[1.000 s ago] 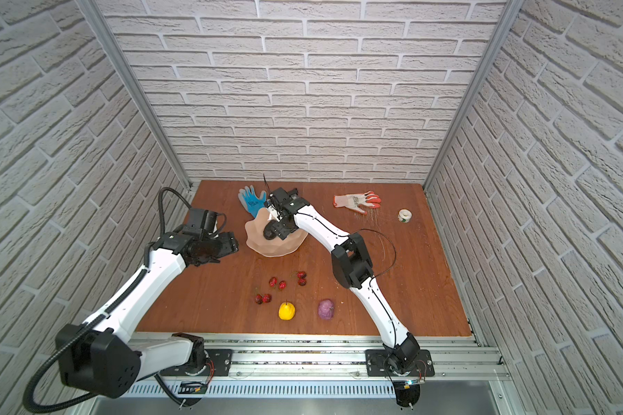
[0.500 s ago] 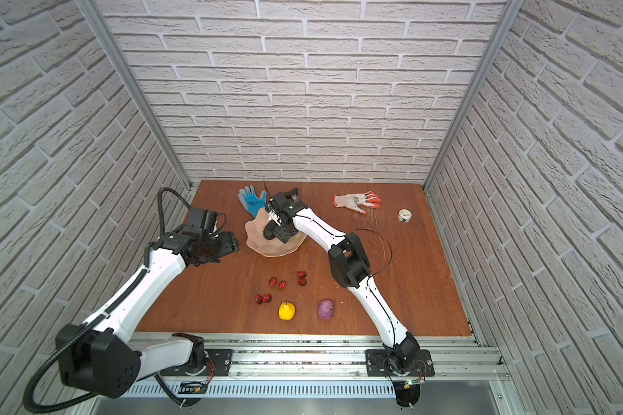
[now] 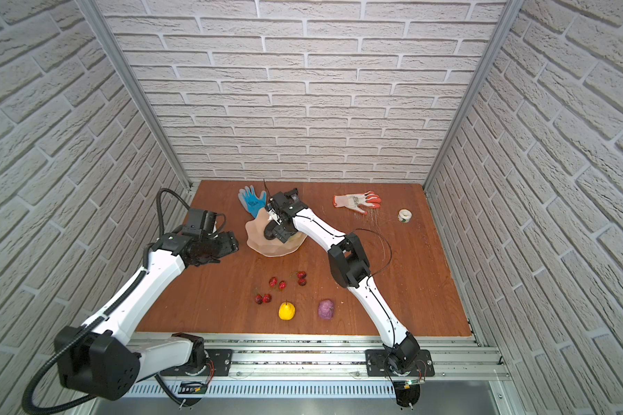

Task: Place and organize the fake fruits in the fruit bowl
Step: 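Lower the green fruit beside the avocado and open the right gripper, then move the left gripper to the yellow pear while the right gripper withdraws toward the plum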

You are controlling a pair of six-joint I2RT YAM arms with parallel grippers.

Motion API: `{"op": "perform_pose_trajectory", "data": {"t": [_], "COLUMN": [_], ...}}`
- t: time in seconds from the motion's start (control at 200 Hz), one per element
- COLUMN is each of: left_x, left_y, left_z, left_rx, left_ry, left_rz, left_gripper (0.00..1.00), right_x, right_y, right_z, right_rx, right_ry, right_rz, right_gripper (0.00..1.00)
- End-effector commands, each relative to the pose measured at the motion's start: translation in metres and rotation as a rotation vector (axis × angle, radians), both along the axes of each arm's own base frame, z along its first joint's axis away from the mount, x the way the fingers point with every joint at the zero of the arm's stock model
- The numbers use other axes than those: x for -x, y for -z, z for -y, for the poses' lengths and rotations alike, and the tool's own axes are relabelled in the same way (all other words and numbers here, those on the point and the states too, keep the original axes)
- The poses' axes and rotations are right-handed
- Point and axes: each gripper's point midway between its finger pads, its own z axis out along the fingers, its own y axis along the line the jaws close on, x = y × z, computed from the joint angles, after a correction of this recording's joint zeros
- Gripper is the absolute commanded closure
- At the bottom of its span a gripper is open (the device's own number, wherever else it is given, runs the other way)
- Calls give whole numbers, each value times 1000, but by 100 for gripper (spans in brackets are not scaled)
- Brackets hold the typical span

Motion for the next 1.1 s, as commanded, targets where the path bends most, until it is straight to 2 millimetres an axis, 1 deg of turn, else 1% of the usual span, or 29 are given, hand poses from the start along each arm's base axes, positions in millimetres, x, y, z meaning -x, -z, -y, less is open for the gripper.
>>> {"op": "perform_pose_trajectory", "data": {"t": [0.0, 0.15, 0.365, 0.445, 0.525, 0.67, 0.735, 0.775, 0.83, 0.885, 0.965, 0.985, 1.0, 1.01, 1.02, 1.095], "left_x": [-4, -8, -15, -19, -21, -24, -24, -24, -23, -21, -19, -18, -18, -17, -17, -11], "left_y": [-1, -1, -1, -3, -4, -4, -5, -7, -8, -8, -8, -8, -7, -7, -6, -1], "left_z": [2, 7, 16, 19, 21, 27, 29, 30, 31, 33, 37, 39, 40, 41, 42, 50], "left_rx": [19, 34, 64, 70, 75, 86, 82, 79, 73, 67, 72, 72, 71, 71, 68, 52], "left_ry": [3, 21, 50, 61, 70, 95, 107, 116, 131, 147, 172, 182, 189, 194, 200, 243], "left_rz": [15, 13, 9, 12, 13, 4, -1, -1, -6, -15, -23, -25, -28, -28, -31, -47], "left_gripper": [20, 19, 19, 18, 18, 17, 17, 18, 18, 18, 19, 19, 20, 20, 20, 21], "right_x": [-10, -9, -1, 3, 7, 14, 18, 21, 27, 34, 51, 56, 60, 64, 67, 88], "right_y": [-29, -49, -97, -109, -114, -115, -120, -126, -134, -147, -166, -169, -166, -176, -179, -182], "right_z": [-2, 2, 2, 2, 1, 1, 1, 0, 0, 1, 1, 2, 1, 2, 4, 10], "right_rx": [-23, -19, -109, -138, -155, -175, -202, -222, -252, -288, -350, -365, -373, -390, -400, -457], "right_ry": [9, 12, 27, 17, 9, 0, 3, 6, 6, 4, -18, -26, -34, -39, -40, -29], "right_rz": [75, 107, 175, 184, 187, 171, 168, 172, 169, 176, 174, 172, 158, 169, 172, 158], "right_gripper": [12, 9, 7, 7, 7, 7, 8, 9, 11, 13, 19, 21, 22, 23, 23, 26]}}
